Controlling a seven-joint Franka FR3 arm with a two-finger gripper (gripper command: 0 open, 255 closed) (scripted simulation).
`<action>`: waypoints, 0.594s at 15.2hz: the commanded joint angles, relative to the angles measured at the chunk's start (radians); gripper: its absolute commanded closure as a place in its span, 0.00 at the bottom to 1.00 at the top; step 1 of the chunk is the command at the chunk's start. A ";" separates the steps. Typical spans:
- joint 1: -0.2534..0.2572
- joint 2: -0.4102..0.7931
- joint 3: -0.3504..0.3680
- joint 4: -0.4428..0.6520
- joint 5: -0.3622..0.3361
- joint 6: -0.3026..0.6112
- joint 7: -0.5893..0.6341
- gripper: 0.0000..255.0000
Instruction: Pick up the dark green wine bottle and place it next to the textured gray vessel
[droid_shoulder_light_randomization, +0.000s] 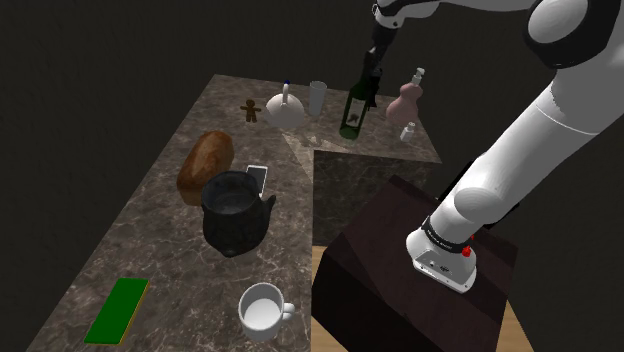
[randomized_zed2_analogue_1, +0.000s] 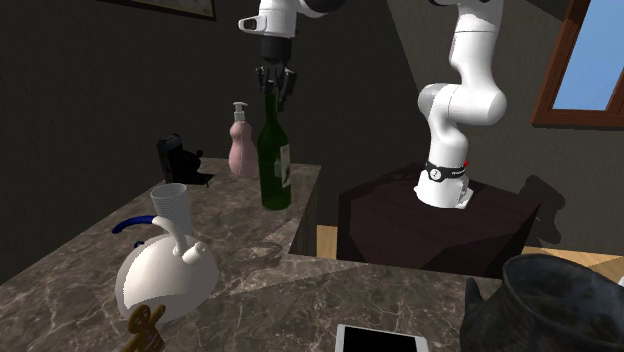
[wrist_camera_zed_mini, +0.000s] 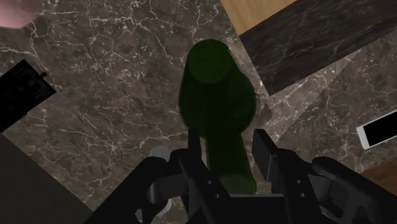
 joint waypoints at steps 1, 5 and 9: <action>0.001 -0.007 0.002 0.022 -0.004 -0.028 0.004 1.00; 0.002 -0.012 0.003 0.071 -0.006 -0.082 0.006 1.00; 0.002 -0.013 0.004 0.124 -0.006 -0.135 0.008 1.00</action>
